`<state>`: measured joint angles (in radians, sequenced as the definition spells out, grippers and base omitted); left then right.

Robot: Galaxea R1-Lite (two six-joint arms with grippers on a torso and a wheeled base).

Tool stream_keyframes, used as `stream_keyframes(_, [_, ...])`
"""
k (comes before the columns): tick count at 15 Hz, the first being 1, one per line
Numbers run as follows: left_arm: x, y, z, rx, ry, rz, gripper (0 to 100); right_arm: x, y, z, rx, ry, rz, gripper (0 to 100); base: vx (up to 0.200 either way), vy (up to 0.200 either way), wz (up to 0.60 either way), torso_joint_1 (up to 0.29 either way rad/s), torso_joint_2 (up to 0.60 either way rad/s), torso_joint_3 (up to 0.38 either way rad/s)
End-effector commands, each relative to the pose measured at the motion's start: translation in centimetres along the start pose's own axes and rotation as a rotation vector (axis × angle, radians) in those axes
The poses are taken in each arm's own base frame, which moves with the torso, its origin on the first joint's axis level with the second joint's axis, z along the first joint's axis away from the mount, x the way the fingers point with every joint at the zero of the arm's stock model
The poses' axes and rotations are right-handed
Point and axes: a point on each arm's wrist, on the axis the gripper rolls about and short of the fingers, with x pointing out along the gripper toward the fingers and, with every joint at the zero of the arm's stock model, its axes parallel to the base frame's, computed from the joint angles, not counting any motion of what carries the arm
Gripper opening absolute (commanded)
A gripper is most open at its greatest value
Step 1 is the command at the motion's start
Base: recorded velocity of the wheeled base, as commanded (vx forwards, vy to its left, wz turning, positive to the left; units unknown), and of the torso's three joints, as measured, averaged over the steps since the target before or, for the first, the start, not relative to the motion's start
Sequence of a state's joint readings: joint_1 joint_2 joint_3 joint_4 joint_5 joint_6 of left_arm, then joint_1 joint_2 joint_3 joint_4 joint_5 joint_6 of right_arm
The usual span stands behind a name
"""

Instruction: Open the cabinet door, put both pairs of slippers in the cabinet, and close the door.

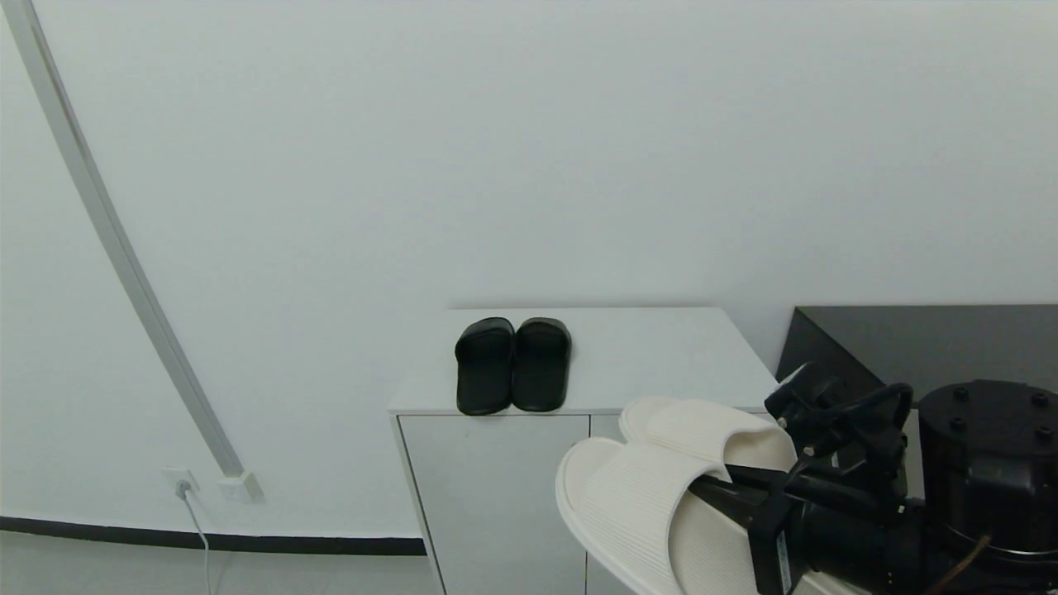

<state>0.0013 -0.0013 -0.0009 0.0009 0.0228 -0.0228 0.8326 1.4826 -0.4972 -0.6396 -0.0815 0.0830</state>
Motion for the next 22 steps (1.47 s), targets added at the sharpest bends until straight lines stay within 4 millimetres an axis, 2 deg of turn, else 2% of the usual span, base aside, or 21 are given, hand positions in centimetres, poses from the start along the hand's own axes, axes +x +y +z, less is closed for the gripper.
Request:
stream_keyframes(1, [0.0, 0.0, 0.01, 0.0, 0.001, 0.001, 0, 0.14, 0.0, -0.21, -0.001, 0.01, 0.0, 0, 0.0, 0.0, 0.0, -0.076, 0.15, 0.09])
stream_keyframes(3, [0.0, 0.0, 0.01, 0.0, 0.001, -0.001, 0, 0.07, -0.01, -0.2, -0.001, 0.008, -0.002, 0, 0.0, 0.0, 0.0, -0.144, 0.33, 0.186])
stream_keyframes(4, [0.0, 0.0, 0.0, 0.0, 0.003, -0.001, 100, 0.03, -0.1, -0.41, -0.001, 0.016, -0.005, 0, 0.0, 0.0, 0.0, -0.159, 0.39, 0.217])
stream_keyframes(22, [0.0, 0.0, 0.01, 0.0, 0.001, 0.001, 100, 0.07, -0.15, -0.68, -0.007, 0.027, -0.007, 0, 0.0, 0.0, 0.0, -0.198, 0.51, 0.308])
